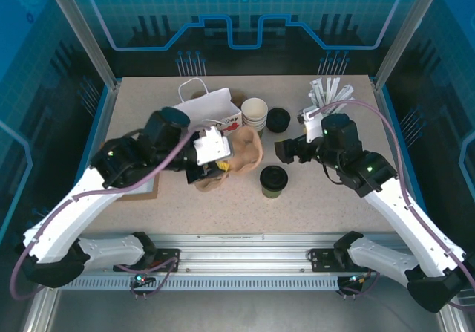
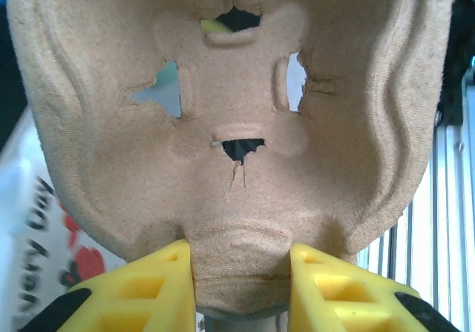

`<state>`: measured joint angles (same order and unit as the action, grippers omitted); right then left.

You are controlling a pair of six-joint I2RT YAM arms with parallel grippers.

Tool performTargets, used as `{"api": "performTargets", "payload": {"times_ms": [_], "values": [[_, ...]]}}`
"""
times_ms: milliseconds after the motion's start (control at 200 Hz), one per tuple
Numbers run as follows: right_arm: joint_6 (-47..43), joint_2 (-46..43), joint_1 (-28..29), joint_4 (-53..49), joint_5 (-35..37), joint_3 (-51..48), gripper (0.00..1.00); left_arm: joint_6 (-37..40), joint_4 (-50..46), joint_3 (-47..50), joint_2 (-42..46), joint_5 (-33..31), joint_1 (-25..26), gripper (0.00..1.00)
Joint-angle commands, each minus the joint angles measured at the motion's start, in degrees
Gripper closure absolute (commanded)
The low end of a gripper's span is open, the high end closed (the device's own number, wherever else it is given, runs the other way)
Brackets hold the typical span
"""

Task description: Pack the takeout coffee

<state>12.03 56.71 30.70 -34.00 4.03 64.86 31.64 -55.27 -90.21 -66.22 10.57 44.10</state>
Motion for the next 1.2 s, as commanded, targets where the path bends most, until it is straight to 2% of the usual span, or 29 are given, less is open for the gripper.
{"api": "performTargets", "payload": {"times_ms": [0,145,315,505,705,880,1196], "values": [[1.2,1.2,-0.5,-1.1,-1.8,2.4,0.03,-1.1,-1.1,-7.9,-2.8,2.4,-0.2,0.69],[1.3,3.5,-0.3,-0.5,-3.9,4.2,0.03,1.3,-0.6,-17.4,-7.0,1.6,-3.7,0.68],[1.6,7.9,0.2,2.2,-7.3,8.0,0.03,2.1,1.6,-24.0,-10.5,2.9,-12.8,0.68],[4.1,15.5,0.1,9.4,-13.6,13.1,0.06,1.8,3.7,-25.2,-13.1,4.7,-22.3,0.68],[6.1,27.9,0.1,11.1,-17.2,22.2,0.17,-0.7,6.9,-23.1,-15.7,10.1,-30.8,0.68],[6.9,37.9,1.4,10.1,-18.7,30.2,0.27,-2.4,9.8,-20.0,-16.5,13.8,-34.8,0.68],[3.4,51.1,4.3,0.0,-10.5,44.8,0.44,-2.6,10.5,-16.4,-16.8,16.3,-37.3,0.68]]}}
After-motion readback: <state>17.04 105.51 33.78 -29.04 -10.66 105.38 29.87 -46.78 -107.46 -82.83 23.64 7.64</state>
